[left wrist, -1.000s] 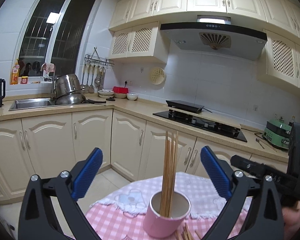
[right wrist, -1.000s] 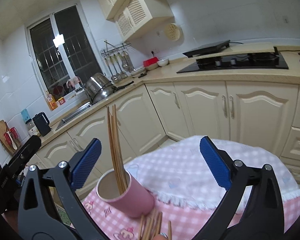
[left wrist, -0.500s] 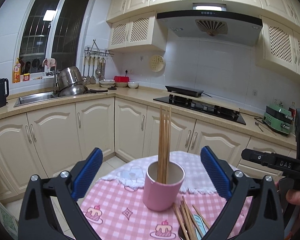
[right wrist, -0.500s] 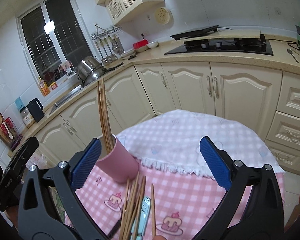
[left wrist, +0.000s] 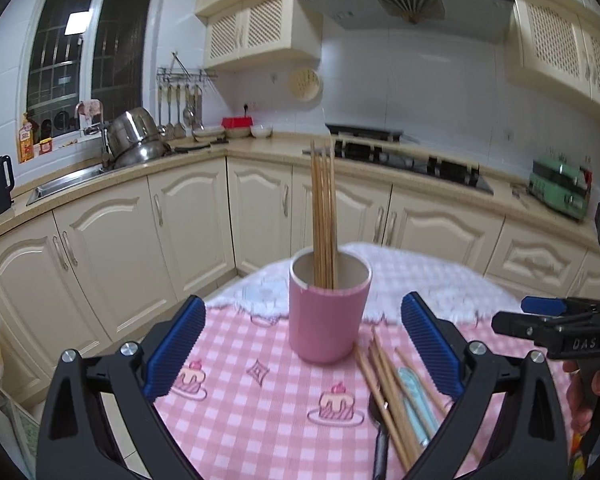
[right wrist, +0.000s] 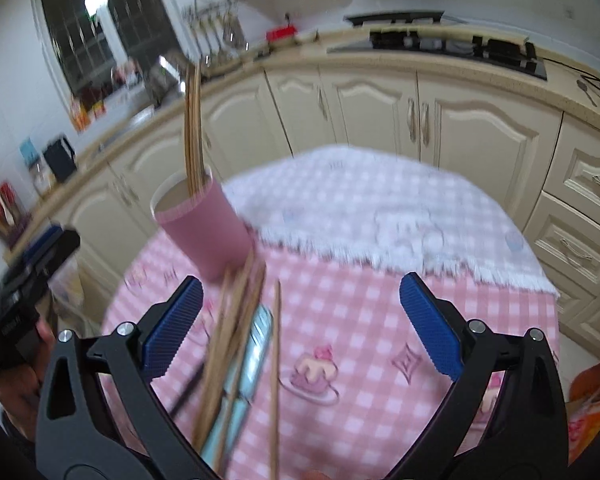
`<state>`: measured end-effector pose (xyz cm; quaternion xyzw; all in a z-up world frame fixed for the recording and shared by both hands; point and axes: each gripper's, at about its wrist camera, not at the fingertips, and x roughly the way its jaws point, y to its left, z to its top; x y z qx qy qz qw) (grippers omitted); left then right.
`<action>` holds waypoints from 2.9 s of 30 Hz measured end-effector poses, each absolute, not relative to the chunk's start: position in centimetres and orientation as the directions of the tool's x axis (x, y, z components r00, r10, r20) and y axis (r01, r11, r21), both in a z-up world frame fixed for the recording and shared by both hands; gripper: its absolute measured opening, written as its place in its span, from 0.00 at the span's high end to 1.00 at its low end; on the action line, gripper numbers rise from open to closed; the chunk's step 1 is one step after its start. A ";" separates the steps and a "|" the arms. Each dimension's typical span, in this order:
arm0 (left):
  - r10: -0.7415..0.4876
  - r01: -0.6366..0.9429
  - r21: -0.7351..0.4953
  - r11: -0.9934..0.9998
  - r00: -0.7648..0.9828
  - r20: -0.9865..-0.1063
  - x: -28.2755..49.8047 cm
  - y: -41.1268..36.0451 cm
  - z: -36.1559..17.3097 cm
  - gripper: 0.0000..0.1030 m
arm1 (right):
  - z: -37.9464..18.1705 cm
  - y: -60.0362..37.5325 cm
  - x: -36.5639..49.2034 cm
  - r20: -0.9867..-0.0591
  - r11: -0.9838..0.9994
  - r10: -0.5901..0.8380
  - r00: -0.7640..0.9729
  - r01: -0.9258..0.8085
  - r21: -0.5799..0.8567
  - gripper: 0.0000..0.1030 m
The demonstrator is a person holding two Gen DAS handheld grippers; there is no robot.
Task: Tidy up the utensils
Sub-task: 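Lower the left tool to the dark-handled spoon and grasp its handle, then lift the spoon with the left tool while the right tool carries a chopstick to the cup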
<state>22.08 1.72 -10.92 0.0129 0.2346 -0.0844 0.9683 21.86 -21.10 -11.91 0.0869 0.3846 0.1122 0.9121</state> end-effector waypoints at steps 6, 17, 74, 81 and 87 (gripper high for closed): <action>-0.159 0.206 0.021 0.978 0.816 -0.556 22.5 1.5 -14.2 0.07 | -15.0 -20.4 21.3 -0.755 0.963 0.269 0.597 -0.163 0.214 0.06; -0.175 0.326 0.060 0.944 0.643 -0.745 23.5 -0.6 -20.4 0.07 | -17.7 -19.0 21.1 -0.816 0.965 0.251 0.520 -0.201 0.168 0.16; -0.022 0.387 0.297 0.873 0.639 -0.769 23.2 -2.9 -19.9 0.90 | -16.2 -19.2 22.4 -0.730 0.927 0.374 0.572 -0.248 0.281 0.94; -0.072 0.344 0.233 0.910 0.681 -0.728 23.6 -1.8 -18.6 0.90 | -15.2 -19.3 21.8 -0.701 0.922 0.387 0.599 -0.259 0.288 0.94; -0.104 0.231 0.115 0.966 0.756 -0.646 23.7 0.7 -17.1 0.90 | -13.9 -19.1 21.4 -0.668 0.914 0.406 0.623 -0.287 0.287 0.94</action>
